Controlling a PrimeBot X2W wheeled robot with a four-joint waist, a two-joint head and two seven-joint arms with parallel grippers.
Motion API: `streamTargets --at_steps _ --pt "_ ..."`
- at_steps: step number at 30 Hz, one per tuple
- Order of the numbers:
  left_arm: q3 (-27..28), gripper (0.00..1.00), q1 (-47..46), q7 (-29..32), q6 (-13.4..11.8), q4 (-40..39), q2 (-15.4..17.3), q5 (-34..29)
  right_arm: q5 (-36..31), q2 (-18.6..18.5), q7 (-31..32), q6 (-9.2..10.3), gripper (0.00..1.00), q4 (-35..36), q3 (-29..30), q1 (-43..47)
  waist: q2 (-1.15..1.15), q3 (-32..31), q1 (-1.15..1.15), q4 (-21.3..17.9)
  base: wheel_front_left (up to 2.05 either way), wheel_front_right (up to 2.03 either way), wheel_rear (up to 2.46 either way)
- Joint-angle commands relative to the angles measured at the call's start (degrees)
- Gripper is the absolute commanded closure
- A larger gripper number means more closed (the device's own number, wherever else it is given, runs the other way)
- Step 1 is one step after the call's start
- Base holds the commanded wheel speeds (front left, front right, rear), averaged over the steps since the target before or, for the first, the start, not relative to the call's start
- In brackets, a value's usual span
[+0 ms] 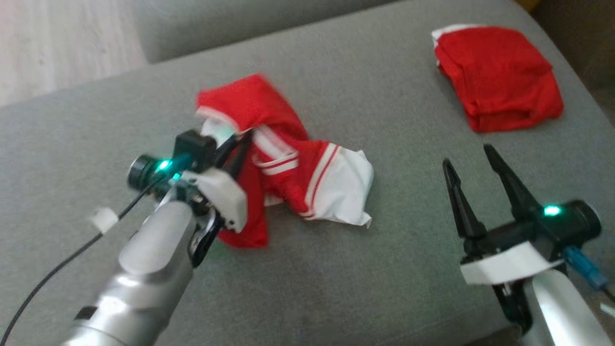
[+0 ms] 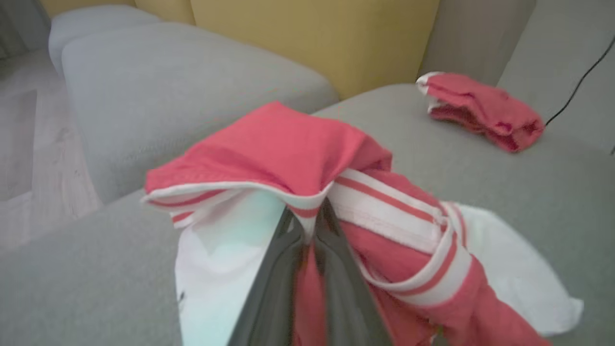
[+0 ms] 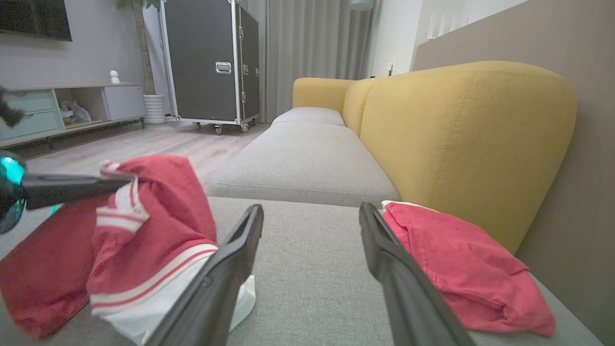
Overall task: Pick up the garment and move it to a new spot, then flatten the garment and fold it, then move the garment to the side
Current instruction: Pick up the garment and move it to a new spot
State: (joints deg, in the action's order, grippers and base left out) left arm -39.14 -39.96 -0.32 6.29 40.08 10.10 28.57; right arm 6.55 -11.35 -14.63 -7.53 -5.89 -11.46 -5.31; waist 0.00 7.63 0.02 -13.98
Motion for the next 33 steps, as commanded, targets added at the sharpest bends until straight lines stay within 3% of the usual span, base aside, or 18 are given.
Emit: streamTargets --at_steps 1,2,3,9,14,21,26,28,29,33 --pt "1.76 1.0 -2.87 -2.67 -1.06 0.91 1.01 -0.64 -0.03 -0.12 -0.37 0.04 0.0 1.5 -1.32 -2.85 0.0 3.66 -0.02 -2.35 0.0 0.0 0.0" --pt "1.74 0.77 -2.96 -3.96 -1.72 2.25 0.69 -1.03 0.04 0.06 -0.37 0.04 0.0 1.33 -1.5 -3.13 0.0 4.0 -0.02 -2.37 0.0 0.0 0.0" --pt "1.74 0.0 -3.1 -5.37 -2.52 3.39 0.26 -1.45 0.08 0.19 -0.37 0.04 0.0 1.12 -1.68 -3.32 0.0 4.16 -0.02 -2.31 0.0 0.0 0.0" --pt "2.25 0.0 -2.78 -12.13 -5.09 6.72 -2.37 -2.02 0.3 0.52 -0.37 0.04 0.0 -0.06 -1.54 -2.89 0.0 2.95 -0.02 -0.22 0.0 0.0 0.0" --pt "4.87 0.0 2.15 -14.51 -7.73 4.52 -4.33 -0.74 0.83 1.27 -0.37 0.04 0.0 -1.54 -0.43 -0.74 0.0 -1.65 -0.02 3.46 0.0 0.0 0.0" --pt "11.44 0.0 16.11 -14.65 -14.27 -12.01 -4.39 -4.89 1.05 2.62 -0.37 0.04 0.0 -3.91 1.04 3.39 0.0 -7.85 -0.02 10.42 0.0 0.0 0.0" --pt "16.79 0.0 26.46 -14.66 -17.11 -22.85 -4.12 -8.73 -0.37 3.59 -0.37 0.04 0.0 -4.99 4.63 5.68 0.0 -10.05 -0.02 15.1 0.0 0.0 0.0" --pt "18.9 0.0 30.57 -14.66 -17.6 -26.74 -4.31 -9.93 -1.38 4.2 -0.37 0.04 0.0 -5.22 5.93 6.77 0.0 -10.86 -0.02 16.6 0.0 0.0 0.0" --pt "20.54 0.0 34.39 -14.67 -16.49 -31.38 -4.72 -10.81 -2.06 4.89 -0.37 0.04 0.0 -5.28 7.13 7.85 0.0 -11.5 -0.02 17.95 0.0 0.0 0.0" --pt "23.74 0.0 42.08 -14.67 -15.75 -35.97 -5.27 -13.64 -2.94 6.26 -0.37 0.04 0.0 -5.05 9.04 9.74 0.0 -12.32 -0.02 19.53 0.0 0.0 0.0"
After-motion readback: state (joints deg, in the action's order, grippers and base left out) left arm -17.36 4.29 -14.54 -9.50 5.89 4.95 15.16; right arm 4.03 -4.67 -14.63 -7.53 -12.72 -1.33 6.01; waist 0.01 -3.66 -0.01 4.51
